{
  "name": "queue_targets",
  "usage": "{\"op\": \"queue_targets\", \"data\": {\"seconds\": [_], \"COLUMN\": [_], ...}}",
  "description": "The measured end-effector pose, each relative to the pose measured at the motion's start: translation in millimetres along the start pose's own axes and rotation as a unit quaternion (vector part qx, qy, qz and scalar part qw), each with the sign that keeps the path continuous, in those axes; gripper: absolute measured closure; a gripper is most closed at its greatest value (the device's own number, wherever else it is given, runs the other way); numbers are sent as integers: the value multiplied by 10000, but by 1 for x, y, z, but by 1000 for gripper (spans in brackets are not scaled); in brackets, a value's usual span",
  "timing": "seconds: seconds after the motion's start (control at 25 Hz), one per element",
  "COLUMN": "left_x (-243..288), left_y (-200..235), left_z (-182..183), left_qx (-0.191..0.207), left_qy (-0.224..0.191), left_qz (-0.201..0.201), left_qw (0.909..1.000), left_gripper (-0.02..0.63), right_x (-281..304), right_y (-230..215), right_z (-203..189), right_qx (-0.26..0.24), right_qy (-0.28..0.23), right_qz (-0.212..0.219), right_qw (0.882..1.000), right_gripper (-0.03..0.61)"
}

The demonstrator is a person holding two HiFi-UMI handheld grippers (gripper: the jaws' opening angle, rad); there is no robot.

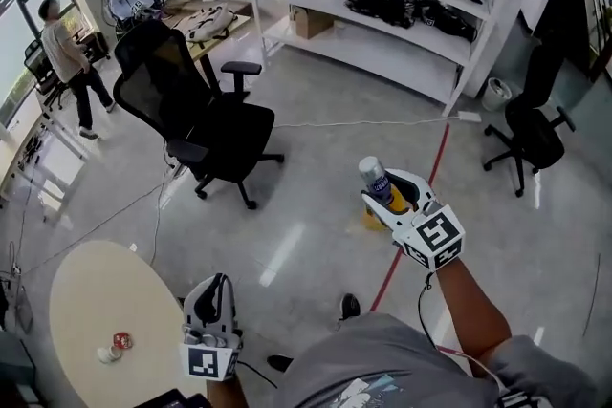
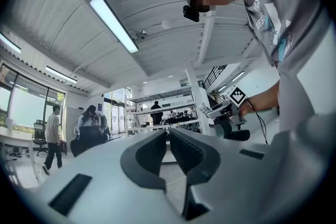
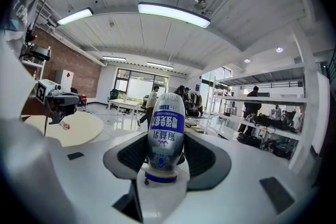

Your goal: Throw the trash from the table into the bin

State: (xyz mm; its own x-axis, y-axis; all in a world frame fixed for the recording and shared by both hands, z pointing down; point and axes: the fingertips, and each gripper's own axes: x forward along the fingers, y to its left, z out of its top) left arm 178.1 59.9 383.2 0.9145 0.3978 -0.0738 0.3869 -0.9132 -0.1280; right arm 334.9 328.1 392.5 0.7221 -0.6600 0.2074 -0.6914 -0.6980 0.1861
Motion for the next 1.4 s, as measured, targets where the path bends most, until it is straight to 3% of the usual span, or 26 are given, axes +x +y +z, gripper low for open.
{"op": "queue_targets", "data": {"seconds": [0.2,0.44,0.8,1.04,1.2,1.4], "left_x": [89,165,207,219,255,302], "left_y": [-44,-98,-128,-122,-119,-112], "left_z": [-16,-26,-32,-38,-52,-57], "left_qx": [-123,8,84,6,369,731], "left_qy": [23,215,388,485,564,545], "left_qz": [-481,-1149,-1359,-1270,-1561,-1614], "left_qw": [9988,9931,9899,9907,9854,9827], "left_gripper": [548,548,548,548,548,548], "right_x": [-18,-37,-16,0,7,0], "right_y": [-98,-183,-265,-281,-288,-286], "right_z": [-66,-159,-268,-305,-312,-288], "right_qx": [301,771,874,1192,1158,1028], "right_qy": [287,533,1171,1461,1590,1396], "right_qz": [-475,-1016,-1219,-1030,-1052,-1068], "right_qw": [9980,9904,9817,9766,9748,9791], "right_gripper": [362,362,360,360,360,360]}}
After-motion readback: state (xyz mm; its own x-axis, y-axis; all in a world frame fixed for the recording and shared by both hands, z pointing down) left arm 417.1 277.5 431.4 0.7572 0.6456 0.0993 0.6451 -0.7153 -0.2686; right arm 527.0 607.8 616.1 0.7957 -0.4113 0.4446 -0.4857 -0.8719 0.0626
